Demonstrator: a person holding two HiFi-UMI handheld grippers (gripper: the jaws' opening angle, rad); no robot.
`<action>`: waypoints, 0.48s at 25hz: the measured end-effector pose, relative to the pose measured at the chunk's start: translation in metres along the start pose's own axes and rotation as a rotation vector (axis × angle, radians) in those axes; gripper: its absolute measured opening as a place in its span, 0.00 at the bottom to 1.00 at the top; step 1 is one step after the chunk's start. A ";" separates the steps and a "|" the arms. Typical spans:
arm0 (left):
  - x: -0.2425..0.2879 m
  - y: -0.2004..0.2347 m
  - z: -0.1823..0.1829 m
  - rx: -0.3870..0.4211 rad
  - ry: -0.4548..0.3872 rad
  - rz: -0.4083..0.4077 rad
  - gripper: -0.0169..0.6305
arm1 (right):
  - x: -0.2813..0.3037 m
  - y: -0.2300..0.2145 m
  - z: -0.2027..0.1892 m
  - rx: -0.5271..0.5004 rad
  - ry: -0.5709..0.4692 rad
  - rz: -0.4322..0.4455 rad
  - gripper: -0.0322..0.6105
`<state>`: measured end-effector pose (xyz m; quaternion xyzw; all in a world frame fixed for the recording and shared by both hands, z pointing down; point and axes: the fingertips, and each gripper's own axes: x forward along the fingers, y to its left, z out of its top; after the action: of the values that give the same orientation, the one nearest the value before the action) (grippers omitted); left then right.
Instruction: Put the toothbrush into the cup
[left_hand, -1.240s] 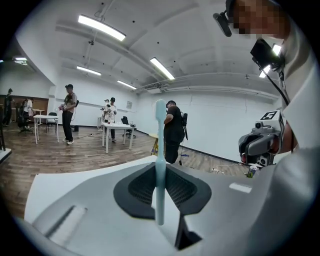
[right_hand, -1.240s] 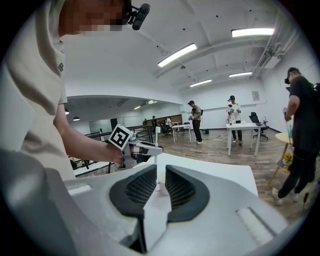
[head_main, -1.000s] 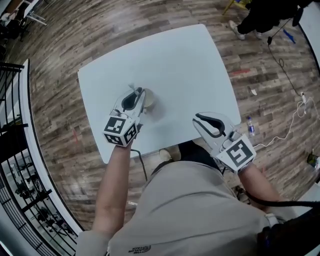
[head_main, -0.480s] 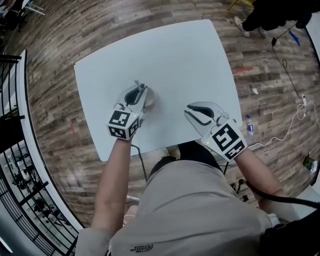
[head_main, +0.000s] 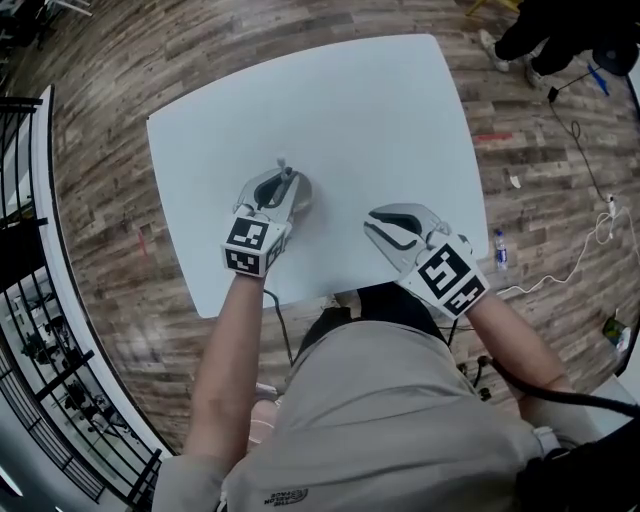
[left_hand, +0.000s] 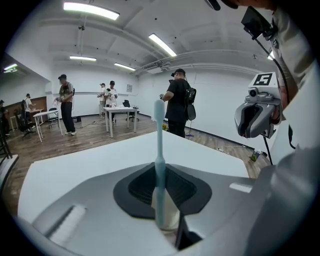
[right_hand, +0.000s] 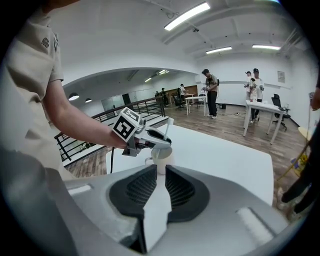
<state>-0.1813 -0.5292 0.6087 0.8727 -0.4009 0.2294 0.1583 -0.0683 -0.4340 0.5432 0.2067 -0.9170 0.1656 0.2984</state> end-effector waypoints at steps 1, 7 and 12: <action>0.001 0.002 -0.001 -0.002 0.001 0.003 0.10 | 0.001 -0.001 0.000 0.003 0.001 0.001 0.12; 0.001 0.005 -0.006 -0.010 0.003 0.016 0.10 | 0.002 -0.003 -0.004 0.019 0.004 0.000 0.12; 0.001 0.008 -0.010 0.014 0.016 0.037 0.11 | 0.005 -0.003 -0.007 0.024 0.011 0.000 0.12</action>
<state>-0.1897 -0.5310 0.6183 0.8644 -0.4140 0.2420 0.1512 -0.0670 -0.4349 0.5524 0.2093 -0.9132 0.1780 0.3011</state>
